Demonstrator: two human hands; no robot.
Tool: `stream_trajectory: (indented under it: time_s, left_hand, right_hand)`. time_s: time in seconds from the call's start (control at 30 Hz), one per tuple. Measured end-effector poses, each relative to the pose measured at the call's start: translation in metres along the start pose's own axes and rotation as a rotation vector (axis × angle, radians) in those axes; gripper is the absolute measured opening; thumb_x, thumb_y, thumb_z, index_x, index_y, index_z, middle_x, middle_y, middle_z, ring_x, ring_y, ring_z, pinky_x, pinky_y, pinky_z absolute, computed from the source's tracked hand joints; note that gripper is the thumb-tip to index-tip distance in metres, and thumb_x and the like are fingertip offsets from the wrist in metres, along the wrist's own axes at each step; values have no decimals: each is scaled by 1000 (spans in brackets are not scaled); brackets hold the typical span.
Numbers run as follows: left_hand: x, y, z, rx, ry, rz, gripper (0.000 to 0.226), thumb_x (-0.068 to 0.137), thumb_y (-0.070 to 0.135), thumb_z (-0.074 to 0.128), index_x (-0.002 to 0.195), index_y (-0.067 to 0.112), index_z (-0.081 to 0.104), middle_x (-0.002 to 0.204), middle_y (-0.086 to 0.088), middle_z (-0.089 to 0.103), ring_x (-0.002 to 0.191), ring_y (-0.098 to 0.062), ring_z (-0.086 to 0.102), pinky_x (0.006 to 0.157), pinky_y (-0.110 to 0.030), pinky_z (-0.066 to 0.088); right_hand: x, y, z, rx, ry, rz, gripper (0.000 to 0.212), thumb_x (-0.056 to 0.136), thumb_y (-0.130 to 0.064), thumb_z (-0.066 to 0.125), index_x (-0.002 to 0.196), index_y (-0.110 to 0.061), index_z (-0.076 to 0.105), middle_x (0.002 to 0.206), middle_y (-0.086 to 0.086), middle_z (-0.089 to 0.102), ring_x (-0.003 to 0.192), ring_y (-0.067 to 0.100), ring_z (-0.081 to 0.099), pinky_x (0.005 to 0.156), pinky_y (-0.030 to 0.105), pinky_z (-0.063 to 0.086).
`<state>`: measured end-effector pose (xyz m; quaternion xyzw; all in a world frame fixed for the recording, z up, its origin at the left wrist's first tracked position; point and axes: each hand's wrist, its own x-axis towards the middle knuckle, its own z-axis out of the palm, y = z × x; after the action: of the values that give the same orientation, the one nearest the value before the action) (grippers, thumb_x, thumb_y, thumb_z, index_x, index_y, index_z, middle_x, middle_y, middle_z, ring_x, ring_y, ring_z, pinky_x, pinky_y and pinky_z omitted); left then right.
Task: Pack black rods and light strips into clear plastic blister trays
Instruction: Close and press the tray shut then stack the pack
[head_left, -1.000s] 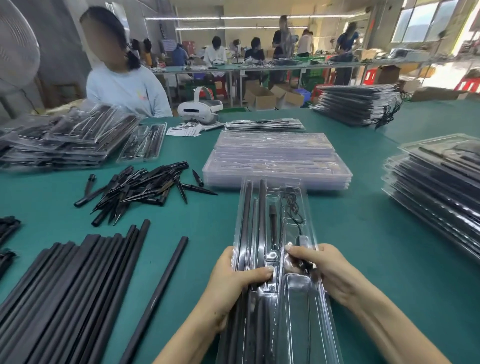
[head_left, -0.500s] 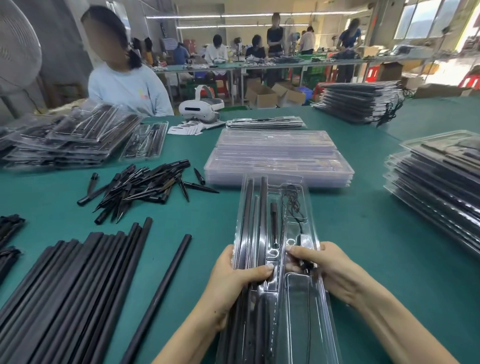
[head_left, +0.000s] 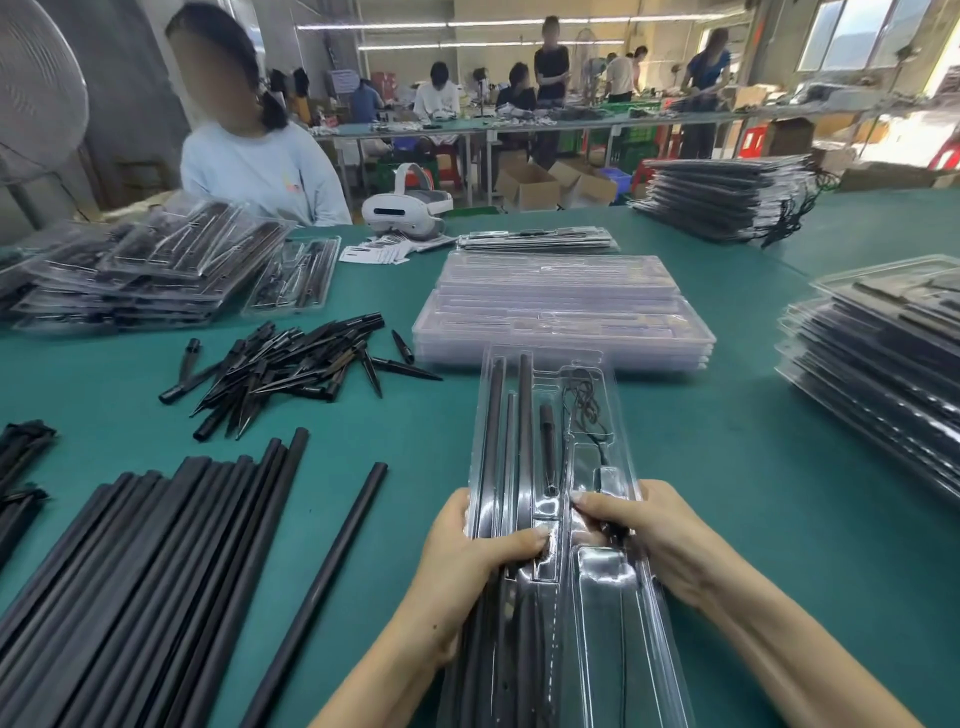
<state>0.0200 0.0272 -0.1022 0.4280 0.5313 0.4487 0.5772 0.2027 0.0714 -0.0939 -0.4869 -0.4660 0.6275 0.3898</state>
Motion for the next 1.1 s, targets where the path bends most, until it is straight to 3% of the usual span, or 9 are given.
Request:
stream_trajectory:
  time_s: [0.13, 0.23, 0.33, 0.53, 0.67, 0.8, 0.9, 1.03, 1.1]
  left_hand:
    - [-3, 1, 1, -36, 27, 5, 66, 55, 24, 81, 115, 15, 55, 97, 0, 74, 87, -15, 71, 68, -19, 54]
    - [-4, 1, -1, -64, 26, -41, 80, 55, 23, 84, 125, 7, 49, 113, -5, 69, 99, -20, 68, 83, -29, 54]
    - [-6, 0, 0, -62, 40, -33, 69, 53, 20, 87, 112, 18, 51, 107, 4, 71, 93, -12, 69, 65, -16, 51]
    - [-7, 1, 3, -63, 60, 0, 66, 53, 16, 83, 114, 14, 59, 98, -4, 74, 91, -20, 71, 78, -29, 55]
    - [-10, 4, 3, -86, 57, -8, 63, 58, 14, 87, 114, 16, 58, 87, 10, 75, 79, -3, 71, 62, -12, 51]
    - [-10, 6, 5, -94, 58, -32, 81, 51, 14, 87, 124, 5, 53, 108, -6, 71, 96, -21, 70, 78, -27, 55]
    - [-9, 5, 4, -119, 85, -45, 77, 47, 18, 82, 117, 5, 53, 102, -8, 72, 89, -23, 70, 68, -25, 55]
    - [-10, -1, 3, -103, 117, -41, 106, 44, 33, 86, 136, 6, 41, 130, -13, 56, 109, -24, 63, 99, -41, 47]
    - [-13, 1, 6, -94, 150, -13, 108, 48, 33, 86, 141, 11, 35, 138, -9, 49, 116, -19, 55, 101, -34, 42]
  right_hand:
    - [3, -1, 1, -57, 0, -2, 27, 82, -14, 71, 64, -1, 57, 60, 15, 49, 54, 21, 47, 54, 24, 40]
    - [5, -3, -1, -69, -38, 45, 33, 80, -18, 72, 52, -6, 59, 56, 13, 53, 47, 18, 47, 46, 22, 38]
    - [8, -3, -4, -45, -81, 34, 38, 77, -15, 73, 43, -15, 56, 47, 1, 49, 38, 7, 40, 39, 14, 32]
    - [2, -3, -1, 21, -37, -11, 27, 66, -18, 79, 62, -5, 56, 56, 12, 48, 48, 18, 44, 46, 21, 39]
    - [2, 3, 4, 2, 84, -52, 38, 72, -7, 78, 48, -14, 49, 45, 2, 42, 37, 9, 38, 38, 14, 33]
    - [1, 2, 2, 19, 152, -25, 35, 68, -13, 81, 48, -16, 52, 48, 4, 44, 41, 12, 39, 42, 17, 34]
    - [-2, -4, 5, 10, 85, 26, 35, 67, -18, 80, 47, -17, 51, 47, 0, 46, 40, 10, 40, 44, 20, 32]
    - [-6, -7, 9, -18, 97, 90, 51, 81, -10, 70, 33, -14, 54, 37, -2, 49, 26, 4, 40, 31, 10, 30]
    - [-7, -6, 9, -20, 131, 105, 41, 82, -13, 70, 44, -12, 55, 39, -1, 48, 27, 4, 38, 32, 11, 30]
